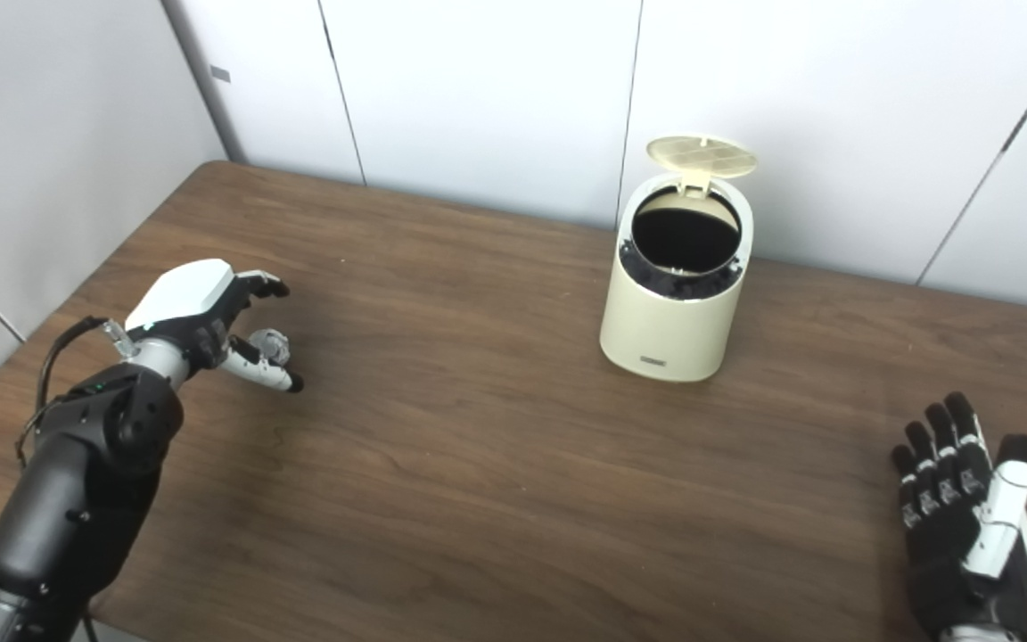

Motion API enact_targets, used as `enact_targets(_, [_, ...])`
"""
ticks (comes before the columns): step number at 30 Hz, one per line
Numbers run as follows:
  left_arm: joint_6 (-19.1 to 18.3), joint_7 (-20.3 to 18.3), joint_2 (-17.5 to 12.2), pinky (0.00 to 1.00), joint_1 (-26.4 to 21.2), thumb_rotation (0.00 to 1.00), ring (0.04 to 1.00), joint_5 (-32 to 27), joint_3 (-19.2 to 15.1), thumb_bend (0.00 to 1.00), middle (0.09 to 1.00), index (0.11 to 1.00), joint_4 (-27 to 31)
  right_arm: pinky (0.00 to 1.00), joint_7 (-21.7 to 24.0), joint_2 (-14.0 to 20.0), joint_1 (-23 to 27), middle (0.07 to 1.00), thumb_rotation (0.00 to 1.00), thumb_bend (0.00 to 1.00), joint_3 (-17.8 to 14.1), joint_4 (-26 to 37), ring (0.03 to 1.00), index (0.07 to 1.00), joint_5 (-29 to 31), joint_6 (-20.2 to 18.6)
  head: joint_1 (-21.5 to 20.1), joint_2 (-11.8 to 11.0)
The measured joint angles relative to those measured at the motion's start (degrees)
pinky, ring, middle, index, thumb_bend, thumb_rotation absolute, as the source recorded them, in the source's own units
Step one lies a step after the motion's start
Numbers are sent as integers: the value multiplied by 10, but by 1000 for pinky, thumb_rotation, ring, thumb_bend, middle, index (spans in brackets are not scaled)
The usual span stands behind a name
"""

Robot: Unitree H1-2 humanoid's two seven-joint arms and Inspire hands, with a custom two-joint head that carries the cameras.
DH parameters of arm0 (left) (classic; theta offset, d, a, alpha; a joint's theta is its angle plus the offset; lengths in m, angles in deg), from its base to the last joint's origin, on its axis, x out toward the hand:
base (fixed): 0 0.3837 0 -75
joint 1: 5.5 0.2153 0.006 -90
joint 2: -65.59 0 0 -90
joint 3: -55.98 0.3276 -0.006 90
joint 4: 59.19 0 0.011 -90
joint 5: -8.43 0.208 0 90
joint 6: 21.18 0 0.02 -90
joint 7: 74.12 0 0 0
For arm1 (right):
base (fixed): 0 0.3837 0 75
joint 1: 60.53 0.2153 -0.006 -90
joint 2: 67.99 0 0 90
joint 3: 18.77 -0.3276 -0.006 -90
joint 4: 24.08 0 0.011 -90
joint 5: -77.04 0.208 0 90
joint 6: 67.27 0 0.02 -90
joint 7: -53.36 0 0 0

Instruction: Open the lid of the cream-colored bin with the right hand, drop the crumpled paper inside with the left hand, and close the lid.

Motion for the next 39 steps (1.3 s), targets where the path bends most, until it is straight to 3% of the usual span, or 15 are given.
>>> enact_targets(20, [0,21,-1,673,1,60,787,-39,-4,852,799,760,-18,984,0,0,0,991,1000,525,-2,2,990,980,4,-1,-3,9])
enact_targets(32, [0,0,-1,585,0,13,685,-49,-14,817,755,719,-18,967,-6,0,0,974,1000,526,-1,10,975,969,3,-3,-6,11])
enact_targets(36, [0,-8,-1,592,-1,1,700,-47,-12,805,762,696,-18,982,-8,0,0,983,1000,523,-1,13,988,968,3,-5,-6,15])
enact_targets(38, [0,-17,-1,595,-4,0,692,-45,-13,799,743,683,-18,983,-8,0,0,985,1000,525,-1,13,989,970,3,-5,-6,16])
enact_targets(39, [0,-21,-1,557,-5,0,641,-45,-14,795,698,676,-19,977,-8,0,0,982,1000,523,-1,13,986,969,3,-5,-6,17])
